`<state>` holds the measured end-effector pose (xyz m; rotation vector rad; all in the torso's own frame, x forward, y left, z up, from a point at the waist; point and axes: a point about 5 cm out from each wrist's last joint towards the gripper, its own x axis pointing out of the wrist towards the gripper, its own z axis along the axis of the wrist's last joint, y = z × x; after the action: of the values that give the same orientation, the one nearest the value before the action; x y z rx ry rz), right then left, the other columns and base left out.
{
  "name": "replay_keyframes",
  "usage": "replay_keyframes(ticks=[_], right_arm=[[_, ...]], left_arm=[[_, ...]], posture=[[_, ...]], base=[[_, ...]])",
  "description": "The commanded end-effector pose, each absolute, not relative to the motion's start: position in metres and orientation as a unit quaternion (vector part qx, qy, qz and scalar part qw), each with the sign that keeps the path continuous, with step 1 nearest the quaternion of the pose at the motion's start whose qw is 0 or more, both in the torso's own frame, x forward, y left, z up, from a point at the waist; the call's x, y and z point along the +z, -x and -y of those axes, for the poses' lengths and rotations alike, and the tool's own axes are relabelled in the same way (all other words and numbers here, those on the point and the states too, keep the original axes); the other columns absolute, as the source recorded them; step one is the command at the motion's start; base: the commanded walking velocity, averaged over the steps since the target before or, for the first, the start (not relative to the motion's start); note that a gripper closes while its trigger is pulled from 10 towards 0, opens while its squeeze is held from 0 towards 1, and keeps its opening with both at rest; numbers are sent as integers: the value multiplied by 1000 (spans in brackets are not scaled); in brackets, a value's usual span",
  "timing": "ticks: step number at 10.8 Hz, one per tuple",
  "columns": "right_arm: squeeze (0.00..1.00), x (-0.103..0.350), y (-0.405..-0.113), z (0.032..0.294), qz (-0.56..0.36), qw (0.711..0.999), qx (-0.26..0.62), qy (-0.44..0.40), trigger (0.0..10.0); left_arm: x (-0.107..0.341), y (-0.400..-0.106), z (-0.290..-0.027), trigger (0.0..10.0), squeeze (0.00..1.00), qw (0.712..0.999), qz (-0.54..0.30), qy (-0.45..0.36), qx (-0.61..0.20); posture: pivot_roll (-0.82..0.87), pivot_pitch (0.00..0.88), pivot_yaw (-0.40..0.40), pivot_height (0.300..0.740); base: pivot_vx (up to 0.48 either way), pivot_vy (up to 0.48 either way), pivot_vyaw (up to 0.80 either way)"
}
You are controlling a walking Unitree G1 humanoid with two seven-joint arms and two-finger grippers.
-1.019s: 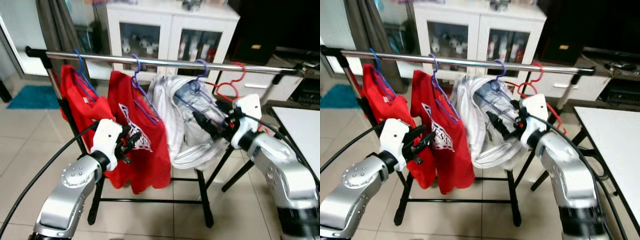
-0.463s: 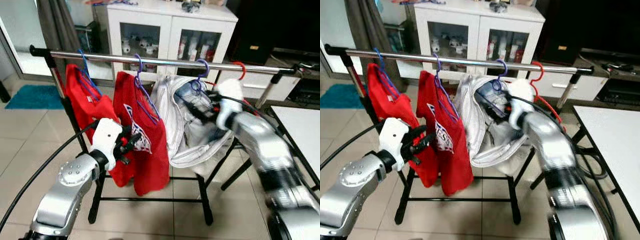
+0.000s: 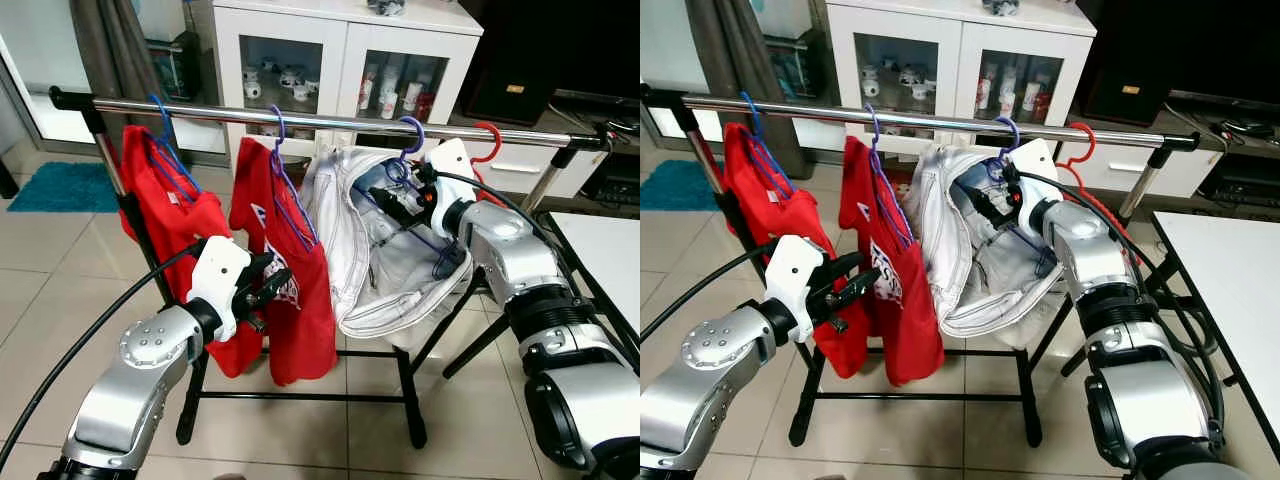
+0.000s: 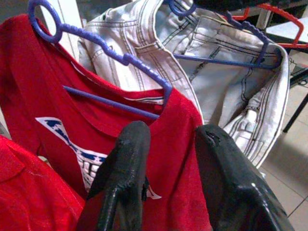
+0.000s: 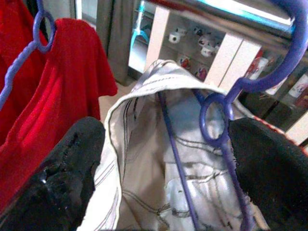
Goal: Hang hanger
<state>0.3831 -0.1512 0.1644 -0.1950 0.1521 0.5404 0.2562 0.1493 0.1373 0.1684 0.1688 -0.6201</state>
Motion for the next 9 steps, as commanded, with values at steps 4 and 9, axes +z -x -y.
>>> replay_keyframes(ticks=[4,9], right_arm=[[0,166,-396,153,-91,962,247,79,10000],[0,166,-402,154,-115,969,215,43,10000]], left_arm=[[141,-255,-146,10000,0,937,-83,-88,-326],[147,-248,-143,10000,0,926,-84,-87,-358]], posture=[[114,0,-50,740],[130,0,-37,740]], base=[[0,0,0],[0,0,0]])
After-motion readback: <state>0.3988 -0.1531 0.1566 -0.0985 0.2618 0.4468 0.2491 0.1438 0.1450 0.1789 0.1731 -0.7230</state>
